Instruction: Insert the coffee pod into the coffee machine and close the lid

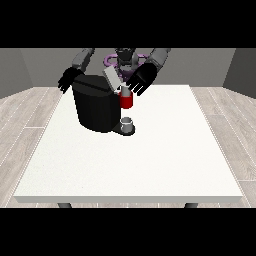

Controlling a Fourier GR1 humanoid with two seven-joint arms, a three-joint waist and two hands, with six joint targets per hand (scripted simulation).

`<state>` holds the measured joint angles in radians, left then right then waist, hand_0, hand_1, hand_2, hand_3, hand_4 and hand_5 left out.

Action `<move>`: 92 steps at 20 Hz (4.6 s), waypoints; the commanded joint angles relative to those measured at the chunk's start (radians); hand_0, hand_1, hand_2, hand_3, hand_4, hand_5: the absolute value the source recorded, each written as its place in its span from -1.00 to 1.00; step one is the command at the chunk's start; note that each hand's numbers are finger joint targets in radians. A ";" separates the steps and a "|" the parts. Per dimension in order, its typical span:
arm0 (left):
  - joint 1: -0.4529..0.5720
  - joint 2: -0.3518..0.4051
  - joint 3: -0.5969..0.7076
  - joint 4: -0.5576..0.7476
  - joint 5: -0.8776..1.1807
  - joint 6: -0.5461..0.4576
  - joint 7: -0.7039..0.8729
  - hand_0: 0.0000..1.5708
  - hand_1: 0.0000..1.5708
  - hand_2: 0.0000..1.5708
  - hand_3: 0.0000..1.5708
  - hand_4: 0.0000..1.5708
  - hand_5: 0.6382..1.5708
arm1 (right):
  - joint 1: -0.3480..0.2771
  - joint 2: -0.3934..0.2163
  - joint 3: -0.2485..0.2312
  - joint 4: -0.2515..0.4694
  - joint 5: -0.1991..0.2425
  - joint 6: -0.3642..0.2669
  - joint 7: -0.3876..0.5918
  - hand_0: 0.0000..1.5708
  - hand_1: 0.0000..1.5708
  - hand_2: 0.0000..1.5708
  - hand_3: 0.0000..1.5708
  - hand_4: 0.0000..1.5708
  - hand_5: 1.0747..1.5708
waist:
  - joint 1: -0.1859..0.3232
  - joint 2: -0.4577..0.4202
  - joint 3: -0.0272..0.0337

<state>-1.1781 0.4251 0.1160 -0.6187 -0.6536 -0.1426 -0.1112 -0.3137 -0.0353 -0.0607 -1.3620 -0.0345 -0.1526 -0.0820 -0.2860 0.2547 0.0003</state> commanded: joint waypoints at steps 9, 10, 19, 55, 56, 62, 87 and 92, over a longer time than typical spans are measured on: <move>0.037 -0.014 0.000 0.019 -0.012 0.004 -0.029 0.52 0.52 0.58 0.45 -0.41 1.00 | 0.027 0.019 0.025 -0.013 0.031 -0.039 0.025 -1.00 -1.00 -1.00 -1.00 -0.54 1.00 | 0.010 -0.007 -0.0003; 0.027 0.005 0.012 0.018 -0.008 0.021 -0.059 0.54 0.54 0.58 0.43 -0.41 1.00 | 0.008 0.005 0.002 -0.020 0.002 -0.012 -0.006 -1.00 -1.00 -1.00 -1.00 -0.53 1.00 | -0.011 0.046 -0.0002; 0.029 -0.023 -0.032 0.006 -0.055 0.004 -0.009 0.34 0.34 0.41 0.19 -0.50 1.00 | 0.023 -0.002 -0.005 0.022 -0.010 0.009 -0.016 -1.00 -1.00 -1.00 -1.00 -0.45 1.00 | 0.012 -0.018 0.0000; 0.182 -0.132 0.044 -0.032 0.033 -0.075 -0.033 -1.00 -1.00 -1.00 -1.00 -1.00 1.00 | 0.154 -0.003 -0.053 0.066 -0.046 -0.005 -0.045 -1.00 -1.00 -1.00 -1.00 -0.49 1.00 | 0.151 -0.241 -0.0001; 0.174 -0.118 0.093 -0.030 0.080 -0.087 -0.040 -1.00 -1.00 -1.00 -1.00 -1.00 1.00 | 0.145 -0.028 -0.070 0.054 -0.052 -0.002 -0.021 -1.00 -1.00 -1.00 -1.00 -0.53 1.00 | 0.155 -0.257 -0.0006; 0.309 -0.213 0.232 -0.030 0.269 -0.100 -0.124 -1.00 -1.00 -1.00 -1.00 -1.00 1.00 | 0.206 -0.055 -0.044 0.016 -0.023 0.022 -0.042 -1.00 -1.00 -1.00 -1.00 -0.55 1.00 | 0.220 -0.358 -0.0013; 0.719 -0.394 0.192 -0.341 0.527 -0.201 -0.026 -1.00 -1.00 -1.00 -1.00 -0.89 1.00 | 0.062 -0.139 0.057 -0.065 0.024 0.178 0.127 -1.00 -1.00 -1.00 -1.00 -1.00 1.00 | 0.442 -0.467 -0.0001; 0.794 -0.424 0.122 -0.467 0.554 -0.159 -0.013 -1.00 -1.00 -1.00 -1.00 -1.00 1.00 | 0.002 -0.168 -0.028 0.030 -0.047 0.234 0.093 -1.00 -1.00 -1.00 -1.00 -1.00 1.00 | 0.464 -0.399 0.0001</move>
<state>-0.4466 0.0224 0.2801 -0.9918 -0.1227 -0.3040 -0.1637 -0.2996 -0.1754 -0.0476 -1.3916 -0.0547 0.0388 0.0378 0.1497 -0.1598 0.0001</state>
